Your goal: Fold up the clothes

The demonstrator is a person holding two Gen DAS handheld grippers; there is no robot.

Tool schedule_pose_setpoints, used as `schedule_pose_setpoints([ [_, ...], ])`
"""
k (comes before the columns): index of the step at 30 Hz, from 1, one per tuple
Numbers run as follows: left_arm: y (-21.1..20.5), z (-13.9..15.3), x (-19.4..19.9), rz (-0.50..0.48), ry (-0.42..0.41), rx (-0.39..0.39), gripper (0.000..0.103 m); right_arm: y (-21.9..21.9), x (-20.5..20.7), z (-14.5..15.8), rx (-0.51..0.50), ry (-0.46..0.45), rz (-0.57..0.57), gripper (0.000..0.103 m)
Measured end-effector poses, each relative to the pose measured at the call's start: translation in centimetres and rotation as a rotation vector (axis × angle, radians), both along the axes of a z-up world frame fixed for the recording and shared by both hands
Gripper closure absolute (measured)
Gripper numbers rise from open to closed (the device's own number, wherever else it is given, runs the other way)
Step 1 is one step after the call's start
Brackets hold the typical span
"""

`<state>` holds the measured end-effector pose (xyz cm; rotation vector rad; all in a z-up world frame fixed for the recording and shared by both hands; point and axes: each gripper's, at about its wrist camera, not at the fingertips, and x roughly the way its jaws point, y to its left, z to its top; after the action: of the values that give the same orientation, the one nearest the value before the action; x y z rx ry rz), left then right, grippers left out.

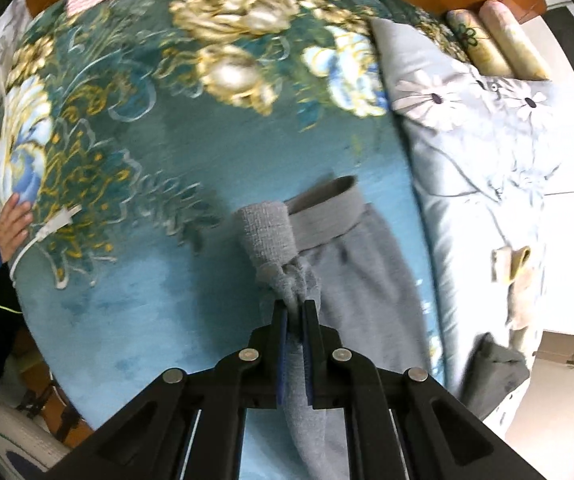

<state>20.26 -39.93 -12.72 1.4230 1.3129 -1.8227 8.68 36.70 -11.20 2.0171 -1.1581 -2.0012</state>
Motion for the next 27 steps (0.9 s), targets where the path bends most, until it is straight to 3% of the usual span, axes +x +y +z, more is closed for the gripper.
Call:
schedule_pose_setpoints([
  [5,0.3,0.5,-4.8,0.004,0.011,0.013,0.096,-4.0,-5.9,1.2,0.01,0.03,0.071,0.099],
  [9,0.3,0.7,-9.5,-0.008,-0.017,-0.048,0.096,-7.3,-10.7,0.5,0.028,0.009,0.095,0.099],
  [13,0.9,-1.6,-13.1,-0.058,-0.09,-0.058,0.096,-11.1,-14.9,-1.8,0.085,-0.021,0.158,0.099],
  [17,1.8,-3.8,-14.3,-0.102,-0.126,-0.017,0.096,-13.0,-17.3,-4.1,0.129,-0.073,0.172,0.099],
  [20,2.3,-6.1,-14.6,-0.131,-0.208,0.016,0.096,-13.6,-18.0,-4.8,0.144,-0.082,0.199,0.099],
  [22,2.4,-7.4,-14.6,-0.134,-0.254,0.031,0.091,-13.6,-18.1,-5.2,0.145,-0.086,0.21,0.099],
  [24,2.5,-8.6,-14.6,-0.11,-0.27,0.064,0.073,-13.3,-18.0,-5.3,0.149,-0.089,0.208,0.099],
  [27,2.6,-10.0,-14.5,-0.04,-0.254,0.116,0.06,-12.8,-17.7,-5.2,0.145,-0.089,0.201,0.099],
])
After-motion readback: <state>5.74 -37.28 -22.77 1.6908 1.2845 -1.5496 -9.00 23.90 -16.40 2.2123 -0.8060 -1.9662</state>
